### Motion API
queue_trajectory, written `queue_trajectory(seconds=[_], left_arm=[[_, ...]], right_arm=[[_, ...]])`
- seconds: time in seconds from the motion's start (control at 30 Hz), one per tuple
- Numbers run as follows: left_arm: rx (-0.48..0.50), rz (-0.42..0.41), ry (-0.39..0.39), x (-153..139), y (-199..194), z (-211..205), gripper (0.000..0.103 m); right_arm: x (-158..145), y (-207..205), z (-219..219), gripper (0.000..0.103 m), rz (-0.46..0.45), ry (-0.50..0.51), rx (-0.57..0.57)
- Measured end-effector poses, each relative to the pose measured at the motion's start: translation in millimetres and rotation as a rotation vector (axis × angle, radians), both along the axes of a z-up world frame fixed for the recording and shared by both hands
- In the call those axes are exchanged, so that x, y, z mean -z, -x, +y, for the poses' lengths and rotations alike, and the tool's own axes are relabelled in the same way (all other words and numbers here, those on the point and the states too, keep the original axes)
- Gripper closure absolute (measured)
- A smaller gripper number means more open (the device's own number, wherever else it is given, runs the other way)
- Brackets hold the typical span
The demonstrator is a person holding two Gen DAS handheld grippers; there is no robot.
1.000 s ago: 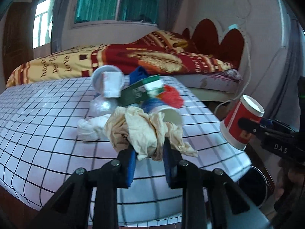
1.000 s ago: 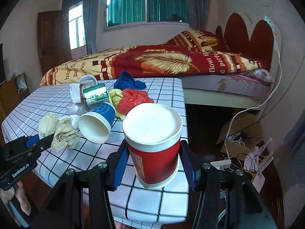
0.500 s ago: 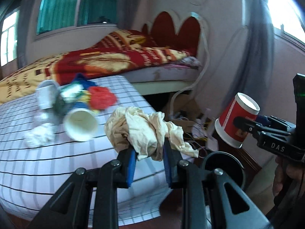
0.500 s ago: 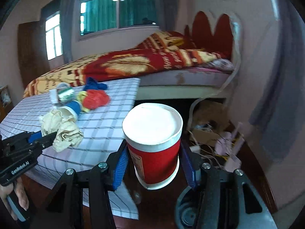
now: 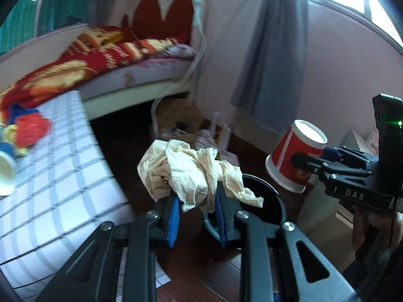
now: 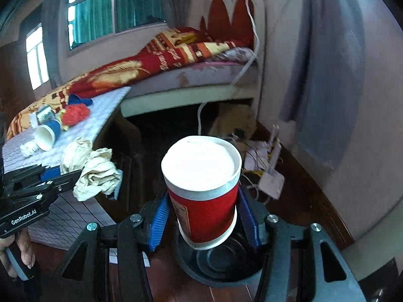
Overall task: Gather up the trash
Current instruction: 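Carry the tissue and red cup in both tools over the black bin, then open both tools to drop the tissue and red cup into the bin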
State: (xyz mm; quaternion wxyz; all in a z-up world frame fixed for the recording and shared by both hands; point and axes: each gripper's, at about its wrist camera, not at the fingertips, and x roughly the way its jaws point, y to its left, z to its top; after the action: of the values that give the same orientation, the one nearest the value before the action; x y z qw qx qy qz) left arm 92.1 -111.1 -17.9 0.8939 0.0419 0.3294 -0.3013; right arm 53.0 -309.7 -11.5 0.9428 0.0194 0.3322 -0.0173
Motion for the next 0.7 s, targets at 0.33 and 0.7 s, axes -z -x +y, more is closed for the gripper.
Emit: queue_trajectory(seconds=[0.33, 0.7], left_arm=[[0.144, 0.127, -0.058, 53.7, -17.6, -64.9, 0.077], [0.240, 0.265, -0.096, 97.0, -43.9, -97.6, 0.069]], right_arm=[[68.7, 2.0, -41.8, 0.048, 0.131, -0.020, 0.021], [116.3, -30.2, -66.8, 0.036, 0.206, -0.083, -0.036]])
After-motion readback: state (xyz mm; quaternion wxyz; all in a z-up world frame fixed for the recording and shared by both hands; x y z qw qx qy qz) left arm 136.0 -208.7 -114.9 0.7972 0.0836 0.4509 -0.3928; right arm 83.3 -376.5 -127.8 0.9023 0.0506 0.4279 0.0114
